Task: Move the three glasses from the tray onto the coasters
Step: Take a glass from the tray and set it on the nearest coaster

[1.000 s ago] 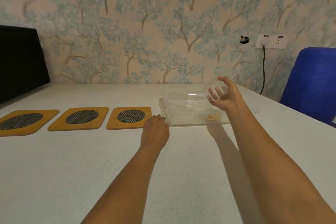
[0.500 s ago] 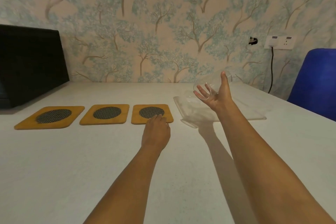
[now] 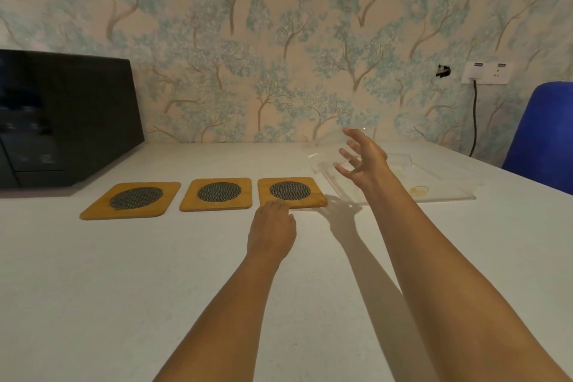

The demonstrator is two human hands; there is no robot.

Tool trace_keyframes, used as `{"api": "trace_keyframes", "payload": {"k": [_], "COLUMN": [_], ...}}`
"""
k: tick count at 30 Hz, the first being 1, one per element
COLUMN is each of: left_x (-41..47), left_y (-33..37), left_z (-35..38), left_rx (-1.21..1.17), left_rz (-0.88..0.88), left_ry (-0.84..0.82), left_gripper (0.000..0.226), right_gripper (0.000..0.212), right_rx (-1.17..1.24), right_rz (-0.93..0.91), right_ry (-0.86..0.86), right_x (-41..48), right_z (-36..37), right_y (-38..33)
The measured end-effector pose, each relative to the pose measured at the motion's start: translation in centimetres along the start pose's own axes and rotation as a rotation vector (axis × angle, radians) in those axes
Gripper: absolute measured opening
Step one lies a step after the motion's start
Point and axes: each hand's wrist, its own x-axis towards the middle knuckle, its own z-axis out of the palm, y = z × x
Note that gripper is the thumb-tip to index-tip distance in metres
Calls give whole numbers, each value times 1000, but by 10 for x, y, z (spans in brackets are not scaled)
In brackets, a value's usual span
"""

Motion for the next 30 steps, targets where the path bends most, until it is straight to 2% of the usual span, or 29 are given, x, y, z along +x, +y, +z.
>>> {"api": "trace_keyframes", "payload": {"k": [4,10,15,21,26,30], "left_x": [1,1,2,1,2,3], "left_y": [0,2,3,3,4,3], "left_z": [0,0,-1,-2,-1,-2], "left_rx": [1,1,-4,9,16,45], "left_rz": [14,15,-16,-32,-52,-64], "left_ry": [0,33,31,34,27,-8], "left_gripper": [41,37,35,35,36,43], "right_gripper": [91,74,73,79,77,80], "right_rx": [-290,-438,-394,-416,-513,-705], "right_rz": [-169,-316,-314,-181,-154,-244], "right_ry": [-31,-71,-154,-261,-244,-177], "right_x": [-1,-2,3,13,21,26], "right_z": [17,29,41,49,58,62], "right_y": [10,14,19,27,34,42]}}
